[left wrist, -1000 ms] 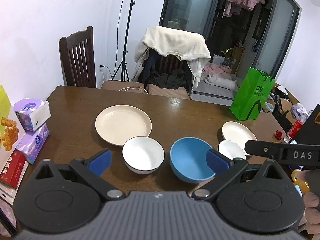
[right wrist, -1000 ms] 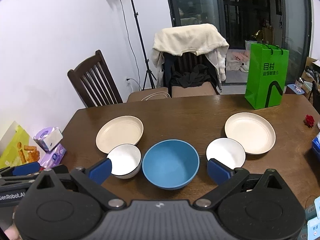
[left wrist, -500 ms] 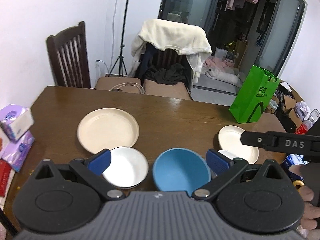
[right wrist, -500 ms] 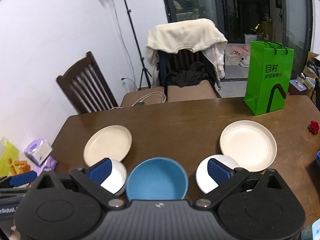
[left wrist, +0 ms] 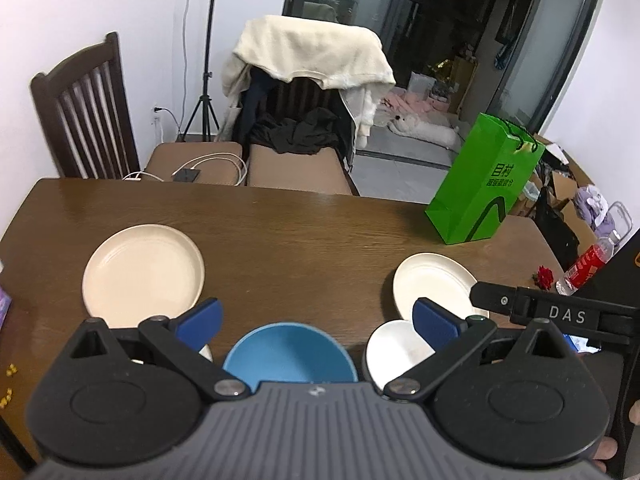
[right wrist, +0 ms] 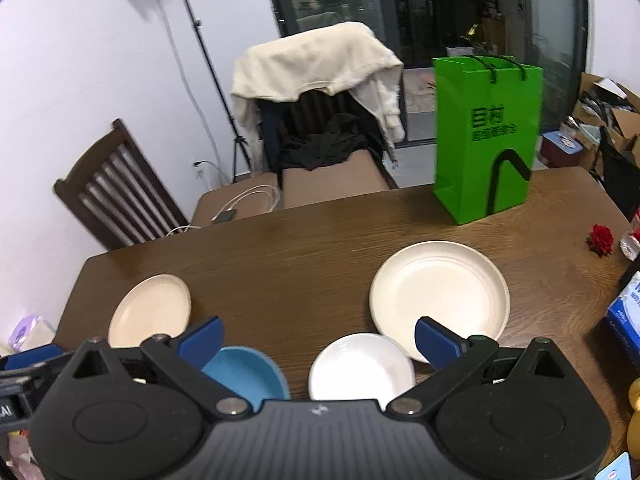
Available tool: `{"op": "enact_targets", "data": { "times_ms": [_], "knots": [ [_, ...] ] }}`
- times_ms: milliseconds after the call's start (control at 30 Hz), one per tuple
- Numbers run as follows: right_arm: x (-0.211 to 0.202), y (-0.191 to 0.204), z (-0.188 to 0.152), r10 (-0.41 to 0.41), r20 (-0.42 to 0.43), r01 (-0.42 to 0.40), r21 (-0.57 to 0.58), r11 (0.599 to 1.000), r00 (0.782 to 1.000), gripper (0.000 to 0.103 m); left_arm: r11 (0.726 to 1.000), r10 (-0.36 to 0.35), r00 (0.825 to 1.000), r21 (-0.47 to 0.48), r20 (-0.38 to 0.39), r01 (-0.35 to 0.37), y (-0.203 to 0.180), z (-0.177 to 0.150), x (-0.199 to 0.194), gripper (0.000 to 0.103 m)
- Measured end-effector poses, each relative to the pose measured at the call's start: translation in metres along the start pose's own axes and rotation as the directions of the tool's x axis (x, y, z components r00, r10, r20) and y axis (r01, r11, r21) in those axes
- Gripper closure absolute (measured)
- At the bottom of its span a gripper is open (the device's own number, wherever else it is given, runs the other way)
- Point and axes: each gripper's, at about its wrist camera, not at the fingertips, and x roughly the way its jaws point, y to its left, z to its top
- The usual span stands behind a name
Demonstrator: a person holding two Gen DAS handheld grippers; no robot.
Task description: Organize plates and bowls
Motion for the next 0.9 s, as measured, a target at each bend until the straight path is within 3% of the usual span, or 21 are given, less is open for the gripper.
{"op": "enact_targets", "data": {
  "times_ms": [467,900],
  "knots": [
    [0.026,-0.085,0.031,-0.112,-0.003,0.112,0.102,0.989,0.994,0.002,0.992,-0.037,0.999,0.122,-0.038,0.041,-0.074,0.032,0.055,0.0],
    [0.071,-0.151,0.031,-0.177,-0.085,0.19,0.195,0.962,0.981,0.002,0.987,-0.031,0.994,0.155,-0.104,0.047,-0.136,0.045,0.116,0.0]
  ]
}}
